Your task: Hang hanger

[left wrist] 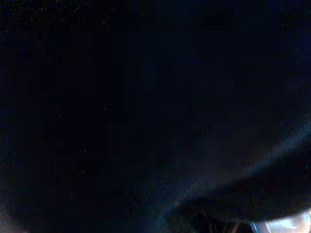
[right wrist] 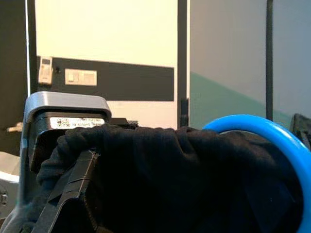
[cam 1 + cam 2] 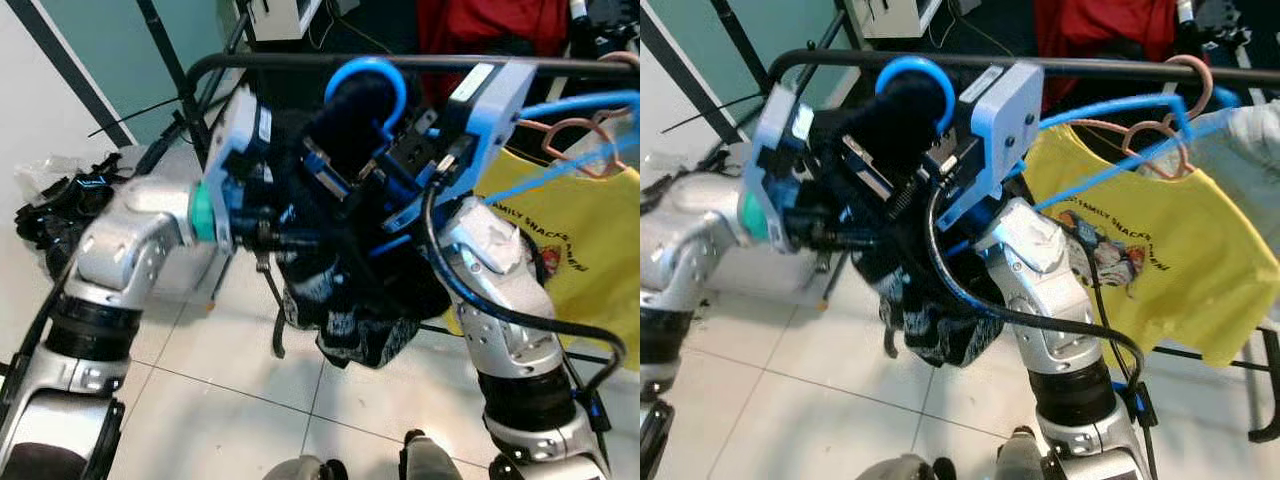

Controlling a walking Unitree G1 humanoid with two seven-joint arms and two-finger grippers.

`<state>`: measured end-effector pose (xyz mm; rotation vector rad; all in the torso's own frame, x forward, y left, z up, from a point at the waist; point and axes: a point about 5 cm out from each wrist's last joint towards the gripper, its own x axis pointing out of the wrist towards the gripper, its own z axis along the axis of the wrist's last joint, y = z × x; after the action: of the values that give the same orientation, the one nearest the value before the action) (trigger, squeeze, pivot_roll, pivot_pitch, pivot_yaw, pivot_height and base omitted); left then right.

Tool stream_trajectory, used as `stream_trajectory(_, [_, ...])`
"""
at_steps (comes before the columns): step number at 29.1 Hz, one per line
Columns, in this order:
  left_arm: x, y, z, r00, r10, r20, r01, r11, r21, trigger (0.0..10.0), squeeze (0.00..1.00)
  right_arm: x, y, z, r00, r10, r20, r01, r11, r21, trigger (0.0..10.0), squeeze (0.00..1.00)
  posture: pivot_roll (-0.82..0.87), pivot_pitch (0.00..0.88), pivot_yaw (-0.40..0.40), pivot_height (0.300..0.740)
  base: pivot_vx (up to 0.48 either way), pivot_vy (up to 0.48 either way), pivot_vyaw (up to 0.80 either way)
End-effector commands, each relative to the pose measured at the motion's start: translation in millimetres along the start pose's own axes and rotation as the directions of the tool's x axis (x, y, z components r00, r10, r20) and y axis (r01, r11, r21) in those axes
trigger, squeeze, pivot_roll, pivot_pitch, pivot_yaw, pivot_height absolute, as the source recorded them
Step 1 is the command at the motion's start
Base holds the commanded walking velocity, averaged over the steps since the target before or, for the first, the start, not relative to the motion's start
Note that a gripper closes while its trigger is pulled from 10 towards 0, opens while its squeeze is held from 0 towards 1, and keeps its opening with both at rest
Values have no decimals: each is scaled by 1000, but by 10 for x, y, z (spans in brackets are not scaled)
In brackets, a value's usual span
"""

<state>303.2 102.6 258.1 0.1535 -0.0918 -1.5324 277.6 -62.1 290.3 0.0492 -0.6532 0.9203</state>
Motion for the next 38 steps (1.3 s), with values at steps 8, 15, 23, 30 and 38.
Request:
stream_trajectory(8, [160, -36, -294, 991, 129, 44, -124, 987, -98, 2627, 0, 82, 77, 45, 996, 91, 9, -91, 996, 25, 10000, 0, -99, 63, 65, 740, 0, 0, 0])
stream_trajectory(15, [204, -66, -300, 981, 177, 82, -167, 979, -118, 0, 0, 131, 84, 29, 995, 98, 14, -98, 994, 40, 10000, 0, -103, 69, 50, 740, 0, 0, 0])
stream_trajectory(23, [191, -59, -307, 965, 242, 98, -229, 966, -123, 0, 0, 130, 111, -28, 996, 90, 1, -90, 995, 39, 10000, 0, -103, 75, 52, 740, 0, 0, 0])
stream_trajectory(30, [96, -46, -288, 958, 271, 94, -260, 959, -111, 0, 0, 72, 91, -62, 996, 81, -28, -81, 997, 9, 10000, 0, -107, 73, 59, 740, 0, 0, 0])
stream_trajectory(38, [-81, -5, -205, 943, 320, 94, -313, 946, -87, 0, 0, -78, 37, -164, 990, 77, -118, -86, 994, -73, 10000, 976, -111, 73, 62, 740, 0, 0, 0])
